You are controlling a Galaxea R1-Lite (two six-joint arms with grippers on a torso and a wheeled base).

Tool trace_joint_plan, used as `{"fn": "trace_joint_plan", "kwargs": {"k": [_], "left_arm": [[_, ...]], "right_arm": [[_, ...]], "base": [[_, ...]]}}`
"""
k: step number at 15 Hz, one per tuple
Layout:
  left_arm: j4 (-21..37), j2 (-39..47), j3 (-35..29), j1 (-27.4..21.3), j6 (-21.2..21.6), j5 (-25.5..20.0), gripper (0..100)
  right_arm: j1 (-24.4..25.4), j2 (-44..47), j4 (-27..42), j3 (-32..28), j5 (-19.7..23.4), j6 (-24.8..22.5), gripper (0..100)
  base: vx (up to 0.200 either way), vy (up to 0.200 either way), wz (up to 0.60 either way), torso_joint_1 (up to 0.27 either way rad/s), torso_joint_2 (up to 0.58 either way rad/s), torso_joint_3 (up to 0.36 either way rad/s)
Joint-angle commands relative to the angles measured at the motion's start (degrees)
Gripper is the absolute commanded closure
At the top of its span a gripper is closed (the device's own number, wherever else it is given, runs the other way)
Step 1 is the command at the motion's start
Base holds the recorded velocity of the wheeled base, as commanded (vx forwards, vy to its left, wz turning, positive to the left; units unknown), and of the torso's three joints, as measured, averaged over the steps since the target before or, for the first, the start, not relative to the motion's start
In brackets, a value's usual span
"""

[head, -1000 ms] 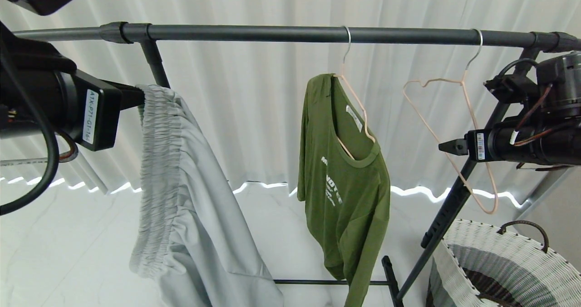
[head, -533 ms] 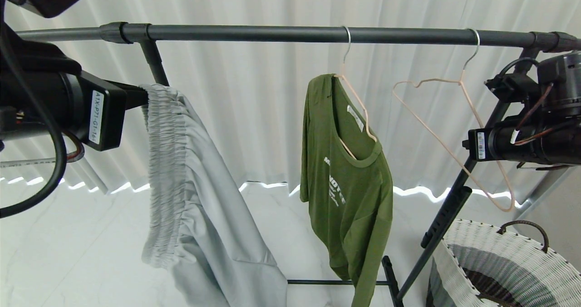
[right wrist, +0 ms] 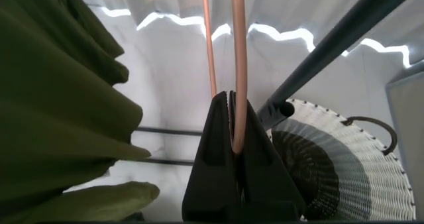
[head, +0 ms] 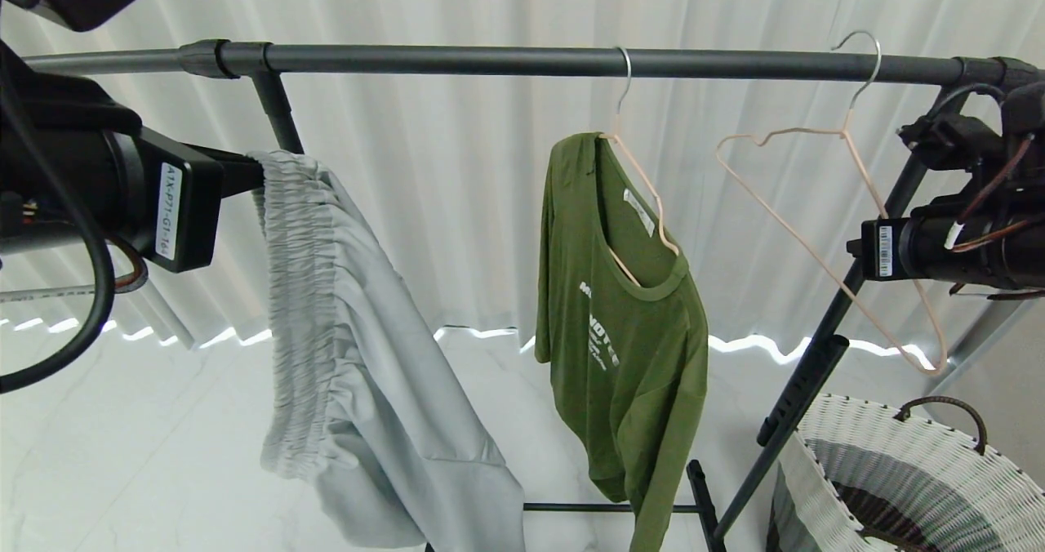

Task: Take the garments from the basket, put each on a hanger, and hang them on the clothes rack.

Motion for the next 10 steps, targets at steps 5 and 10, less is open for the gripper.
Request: {"fn": "trace_joint_plan", "kwargs": {"k": [5, 10], "left_arm": [[0.03, -1.75, 1.23, -0.34, 2.18, 0.12, 100], [0.03, -1.75, 1.58, -0.34, 2.36, 0.03, 100]], "right_arm": [[0.03, -8.49, 1.66, 1.64, -0.06, -0.40, 100], [0.11, -13.76, 5.62, 3.40, -0.06, -0.49, 100]], "base": [[0.000, 0.000, 0.00, 0.000, 0.00, 0.000], [-0.200, 0.000, 0.00, 0.006, 0.00, 0.000]]}}
